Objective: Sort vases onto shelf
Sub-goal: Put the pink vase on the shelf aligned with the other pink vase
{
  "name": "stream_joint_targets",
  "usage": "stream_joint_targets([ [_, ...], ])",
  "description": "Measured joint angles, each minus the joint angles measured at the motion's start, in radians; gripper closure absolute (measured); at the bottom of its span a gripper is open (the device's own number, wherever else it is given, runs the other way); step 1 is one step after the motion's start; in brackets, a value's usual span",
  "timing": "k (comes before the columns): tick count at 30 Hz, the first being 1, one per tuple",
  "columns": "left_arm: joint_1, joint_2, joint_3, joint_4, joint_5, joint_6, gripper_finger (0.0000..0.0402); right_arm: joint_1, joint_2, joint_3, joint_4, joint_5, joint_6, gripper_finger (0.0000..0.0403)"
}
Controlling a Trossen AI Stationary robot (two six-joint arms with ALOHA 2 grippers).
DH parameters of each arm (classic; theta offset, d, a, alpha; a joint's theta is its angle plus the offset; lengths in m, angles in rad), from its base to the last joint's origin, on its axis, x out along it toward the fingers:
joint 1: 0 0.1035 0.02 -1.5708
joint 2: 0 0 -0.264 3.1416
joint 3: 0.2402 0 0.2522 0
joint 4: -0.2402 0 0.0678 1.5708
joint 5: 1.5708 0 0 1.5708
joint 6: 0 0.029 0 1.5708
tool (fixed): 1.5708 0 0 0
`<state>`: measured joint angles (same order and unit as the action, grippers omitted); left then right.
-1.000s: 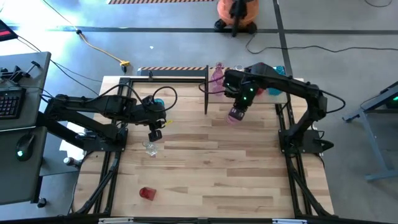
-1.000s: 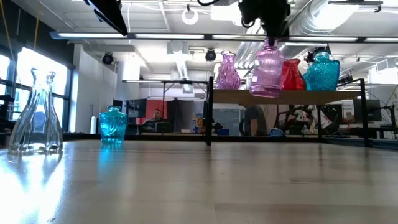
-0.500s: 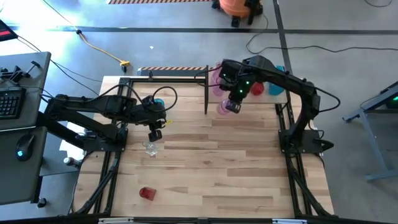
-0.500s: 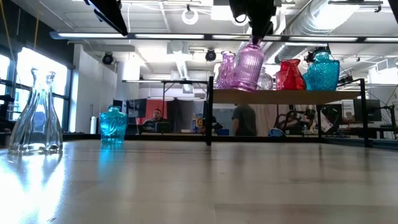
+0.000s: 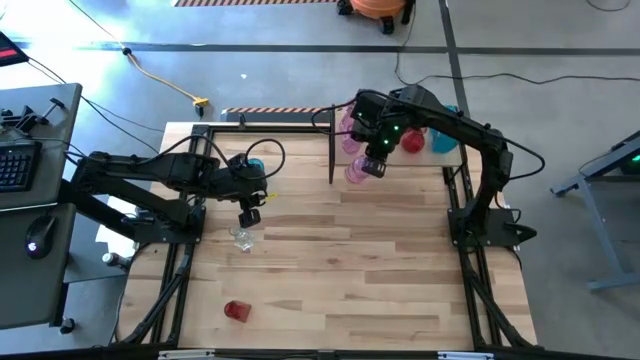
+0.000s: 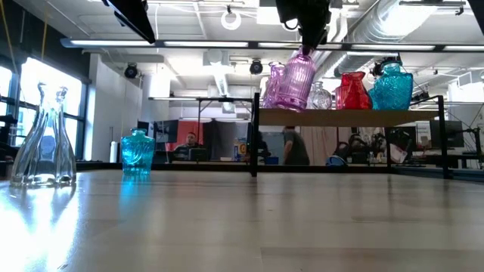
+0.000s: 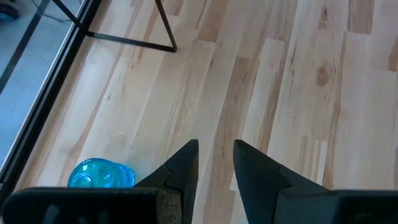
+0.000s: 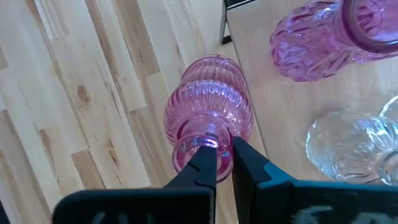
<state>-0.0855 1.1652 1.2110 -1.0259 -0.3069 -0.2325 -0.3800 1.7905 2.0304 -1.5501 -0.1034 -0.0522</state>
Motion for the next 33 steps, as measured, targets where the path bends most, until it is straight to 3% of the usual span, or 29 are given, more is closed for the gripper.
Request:
stream_joint_targets([
  [19,0.0,0.0,0.0,0.0,0.0,0.0,0.0312,0.001,-0.001,0.028,-0.021,-0.052,0.01,0.0402],
  [33,0.0,0.0,0.0,0.0,0.001,0.0,0.0312,-0.023,-0.002,0.069,-0.021,-0.01,0.018,0.0402],
])
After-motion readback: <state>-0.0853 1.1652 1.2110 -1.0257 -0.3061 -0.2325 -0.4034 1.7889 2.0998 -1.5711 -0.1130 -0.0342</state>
